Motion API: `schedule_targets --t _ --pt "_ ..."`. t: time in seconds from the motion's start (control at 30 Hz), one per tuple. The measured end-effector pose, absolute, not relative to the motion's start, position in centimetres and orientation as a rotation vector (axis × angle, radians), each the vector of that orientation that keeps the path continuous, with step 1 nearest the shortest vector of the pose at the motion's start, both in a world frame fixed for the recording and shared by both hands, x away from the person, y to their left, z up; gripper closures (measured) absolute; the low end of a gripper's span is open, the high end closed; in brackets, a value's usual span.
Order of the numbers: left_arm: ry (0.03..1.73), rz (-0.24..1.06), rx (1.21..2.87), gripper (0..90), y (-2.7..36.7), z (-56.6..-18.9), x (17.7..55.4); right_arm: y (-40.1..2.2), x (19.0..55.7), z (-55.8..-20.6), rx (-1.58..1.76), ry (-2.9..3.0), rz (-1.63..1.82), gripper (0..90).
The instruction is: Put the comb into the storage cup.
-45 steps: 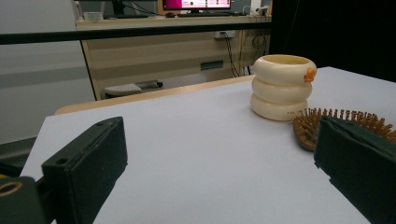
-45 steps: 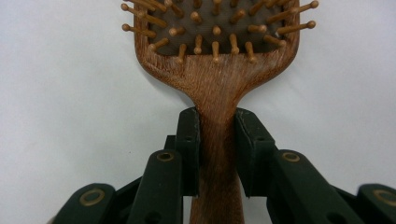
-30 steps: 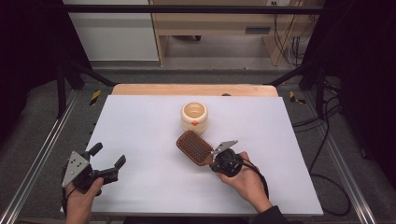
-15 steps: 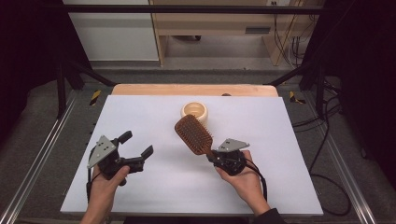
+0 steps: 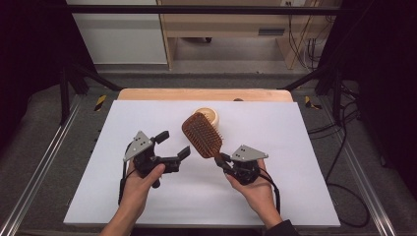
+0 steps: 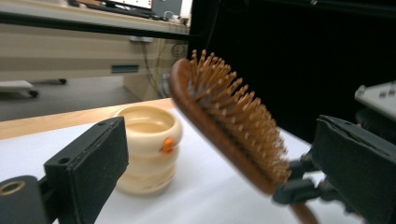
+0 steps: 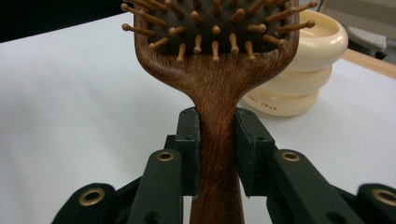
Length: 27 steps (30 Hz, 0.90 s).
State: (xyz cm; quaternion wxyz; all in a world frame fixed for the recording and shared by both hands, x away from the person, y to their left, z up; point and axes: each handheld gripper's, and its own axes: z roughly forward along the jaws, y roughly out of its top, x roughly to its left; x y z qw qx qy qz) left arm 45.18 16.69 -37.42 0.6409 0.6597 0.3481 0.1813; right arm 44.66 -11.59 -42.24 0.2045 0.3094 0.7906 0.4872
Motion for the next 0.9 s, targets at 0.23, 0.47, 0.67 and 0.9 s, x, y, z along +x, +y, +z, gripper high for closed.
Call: schedule_targets --t 0.23,0.47,0.67,0.9 --pt "0.797 0.353 1.495 4.9 15.8 -36.8 46.3 -11.5 44.0 -41.7 0.836 2.156 1.402 72.9" --pt "0.82 0.282 1.461 7.1 15.1 -36.3 47.1 -11.6 43.7 -41.5 0.833 2.131 1.418 72.9" --pt "0.841 0.238 1.438 10.7 14.6 -36.1 47.7 -11.4 43.7 -41.5 0.826 2.122 1.421 72.9" --pt "0.854 0.241 1.45 16.0 14.0 -35.9 47.8 -11.1 43.4 -41.5 0.807 2.126 1.416 72.9"
